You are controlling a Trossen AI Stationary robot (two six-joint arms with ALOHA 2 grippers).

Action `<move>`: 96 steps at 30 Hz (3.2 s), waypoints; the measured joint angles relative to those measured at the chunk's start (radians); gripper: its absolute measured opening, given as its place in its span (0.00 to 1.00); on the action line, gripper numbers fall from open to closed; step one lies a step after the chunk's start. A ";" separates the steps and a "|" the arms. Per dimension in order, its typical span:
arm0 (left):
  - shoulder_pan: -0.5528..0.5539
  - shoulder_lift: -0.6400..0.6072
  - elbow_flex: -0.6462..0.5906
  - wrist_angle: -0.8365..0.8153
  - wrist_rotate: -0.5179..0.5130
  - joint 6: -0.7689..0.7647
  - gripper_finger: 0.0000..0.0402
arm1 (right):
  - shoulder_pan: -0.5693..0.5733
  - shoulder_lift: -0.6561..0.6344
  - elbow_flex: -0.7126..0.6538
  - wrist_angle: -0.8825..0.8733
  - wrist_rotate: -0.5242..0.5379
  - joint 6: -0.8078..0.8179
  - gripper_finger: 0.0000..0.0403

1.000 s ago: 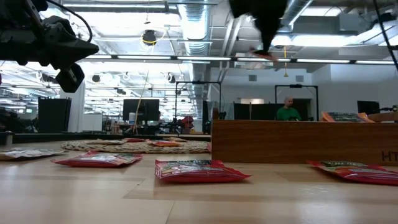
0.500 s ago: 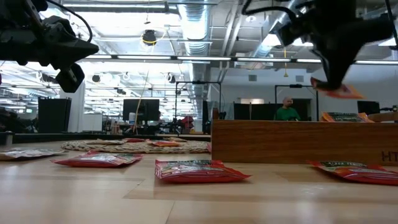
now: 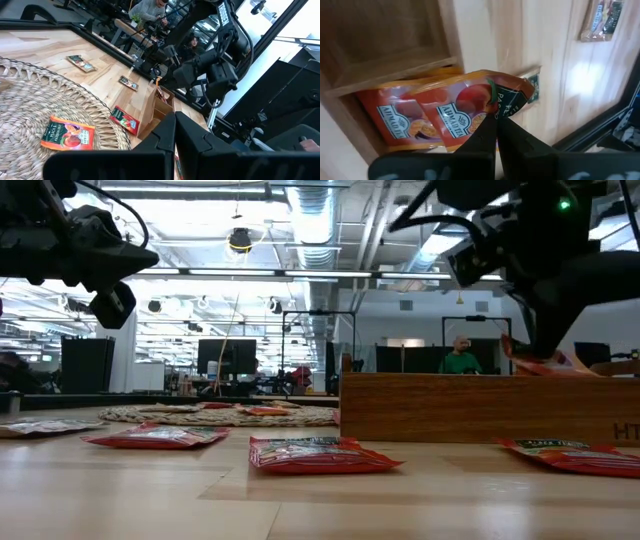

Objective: Pick & Place Tea
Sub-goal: Put the orange tea bag into the right section of the wooden organizer

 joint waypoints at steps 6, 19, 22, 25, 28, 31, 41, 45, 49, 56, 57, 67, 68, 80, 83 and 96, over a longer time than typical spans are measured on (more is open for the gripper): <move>0.000 0.000 0.000 0.004 0.020 0.000 0.00 | 0.027 0.015 0.000 0.008 -0.003 0.023 0.00; 0.000 0.000 0.000 0.005 0.035 0.001 0.00 | 0.051 0.014 0.000 0.017 -0.027 0.099 0.00; 0.000 0.000 0.000 0.005 0.035 0.001 0.00 | 0.051 0.014 0.000 0.015 -0.027 0.103 0.00; 0.000 0.000 0.000 0.005 0.035 0.001 0.00 | 0.053 0.014 0.000 0.013 -0.030 0.103 0.00; 0.000 0.000 0.000 0.004 0.035 0.001 0.00 | 0.053 0.014 0.000 0.003 -0.030 0.103 0.00; 0.000 0.000 0.000 0.004 0.035 0.002 0.00 | 0.053 0.014 0.000 -0.009 -0.030 0.104 0.00; 0.000 0.000 0.000 0.004 0.034 0.005 0.00 | 0.053 0.014 0.000 -0.020 -0.033 0.103 0.00; 0.000 0.000 0.000 0.004 0.034 0.005 0.00 | 0.053 0.014 0.001 -0.020 -0.034 0.103 0.00; 0.000 0.000 0.000 0.004 0.034 0.005 0.00 | 0.053 0.014 0.001 -0.023 -0.034 0.103 0.04; 0.000 0.000 0.000 0.004 0.034 0.005 0.00 | 0.053 0.014 0.001 -0.040 -0.034 0.103 0.21; 0.000 0.000 0.000 0.004 0.034 0.005 0.00 | 0.053 0.014 0.002 -0.046 -0.034 0.103 0.23; 0.000 0.000 0.000 0.003 0.034 0.005 0.00 | 0.053 0.014 0.098 -0.150 -0.032 0.103 0.31; 0.000 0.000 0.000 0.003 0.034 0.005 0.00 | 0.053 0.014 0.109 -0.162 -0.029 0.103 0.31; 0.000 0.000 0.000 0.003 0.034 0.005 0.00 | 0.030 -0.017 0.120 -0.163 -0.048 0.125 0.17; 0.000 0.000 0.000 0.003 0.034 0.005 0.00 | 0.015 -0.016 0.120 -0.163 -0.060 0.125 0.08; 0.000 0.000 0.000 0.003 0.034 0.005 0.00 | -0.168 -0.028 0.106 -0.163 -0.081 0.091 0.00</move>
